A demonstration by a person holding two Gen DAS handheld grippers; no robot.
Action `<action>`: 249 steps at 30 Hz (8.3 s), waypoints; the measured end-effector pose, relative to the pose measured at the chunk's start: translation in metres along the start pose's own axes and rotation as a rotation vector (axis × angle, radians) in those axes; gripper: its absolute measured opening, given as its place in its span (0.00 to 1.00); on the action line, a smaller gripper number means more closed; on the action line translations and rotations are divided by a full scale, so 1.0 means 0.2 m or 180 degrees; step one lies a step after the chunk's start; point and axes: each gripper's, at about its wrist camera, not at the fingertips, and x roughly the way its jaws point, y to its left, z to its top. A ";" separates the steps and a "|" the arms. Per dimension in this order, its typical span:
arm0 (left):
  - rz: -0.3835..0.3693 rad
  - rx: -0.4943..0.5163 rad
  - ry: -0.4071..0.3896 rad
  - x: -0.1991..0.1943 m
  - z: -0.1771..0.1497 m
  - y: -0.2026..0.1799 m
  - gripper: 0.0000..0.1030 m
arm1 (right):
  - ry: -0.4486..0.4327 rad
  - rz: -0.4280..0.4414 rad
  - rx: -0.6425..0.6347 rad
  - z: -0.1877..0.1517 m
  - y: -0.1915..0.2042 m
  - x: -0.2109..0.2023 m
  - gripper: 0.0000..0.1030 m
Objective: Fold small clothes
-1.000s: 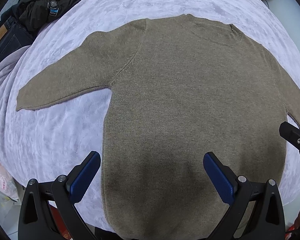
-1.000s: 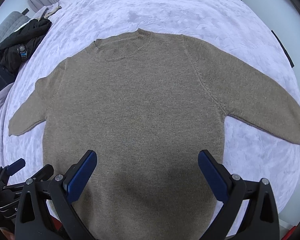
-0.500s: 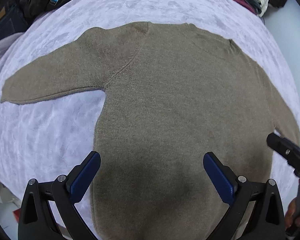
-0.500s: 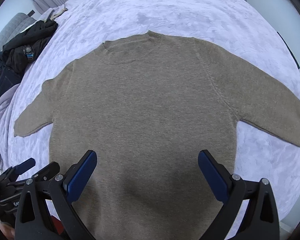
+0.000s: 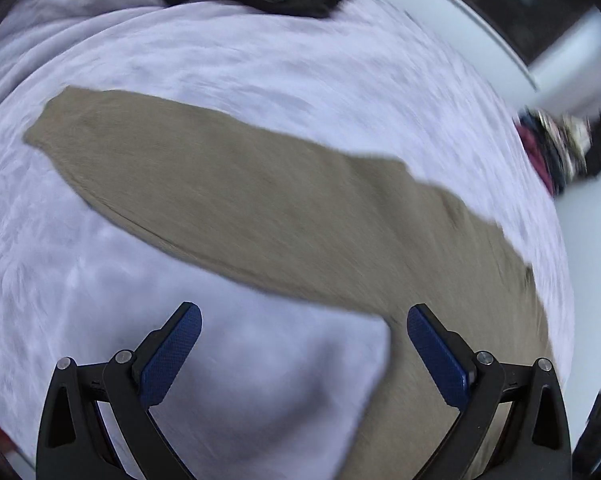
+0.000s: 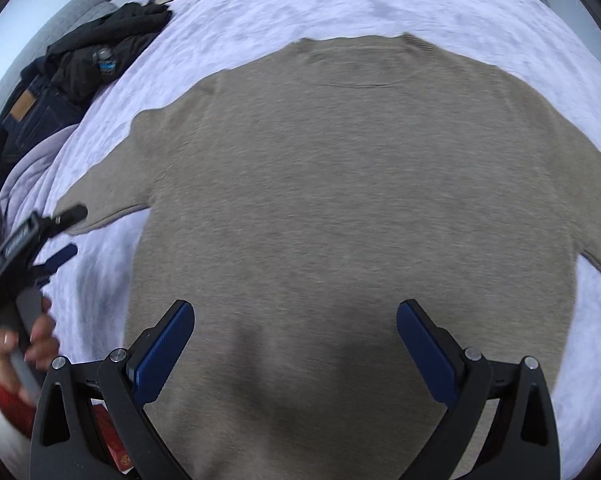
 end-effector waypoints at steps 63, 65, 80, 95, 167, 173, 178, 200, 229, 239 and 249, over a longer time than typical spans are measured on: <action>0.0883 0.1389 -0.0186 0.25 -0.22 -0.71 0.99 | -0.0582 0.0072 -0.0583 0.34 -0.15 -0.11 0.95; 0.1078 0.1303 -0.0075 0.30 -0.22 -0.62 0.99 | -0.0633 0.0067 -0.0913 0.41 0.01 -0.05 0.95; 0.1163 0.1121 -0.0011 0.46 -0.18 -0.55 0.99 | -0.0827 -0.0168 -0.0871 0.65 0.09 0.17 0.10; 0.1385 0.1169 -0.0082 0.48 -0.13 -0.60 0.99 | -0.0663 0.1433 0.1984 0.45 -0.92 0.22 0.05; 0.0654 0.2041 0.0542 0.61 -0.45 -1.10 1.00 | -0.0669 0.0870 0.1672 0.08 -1.20 -0.08 0.12; 0.0725 0.2077 0.0596 0.62 -0.45 -1.13 1.00 | -0.0686 0.1001 0.1957 -0.18 -1.32 -0.18 0.17; 0.0638 0.2026 0.0586 0.54 -0.47 -1.22 1.00 | -0.0755 0.1016 0.2279 -0.34 -1.44 -0.24 0.27; 0.0054 0.2826 0.0765 0.60 -0.99 -2.03 1.00 | -0.1917 0.0802 0.3613 -0.80 -2.11 -0.59 0.45; -0.0320 0.2949 0.0325 0.55 -0.97 -2.28 1.00 | -0.2446 0.2184 0.2588 -0.01 -1.94 -0.74 0.09; 0.0180 0.2595 -0.0013 0.36 -0.47 -1.56 1.00 | -0.1515 0.1727 0.0703 0.56 -0.88 -0.46 0.09; 0.0740 0.1851 0.0275 0.58 -0.29 -1.08 1.00 | -0.0419 0.0931 0.0412 0.45 -0.43 0.19 0.50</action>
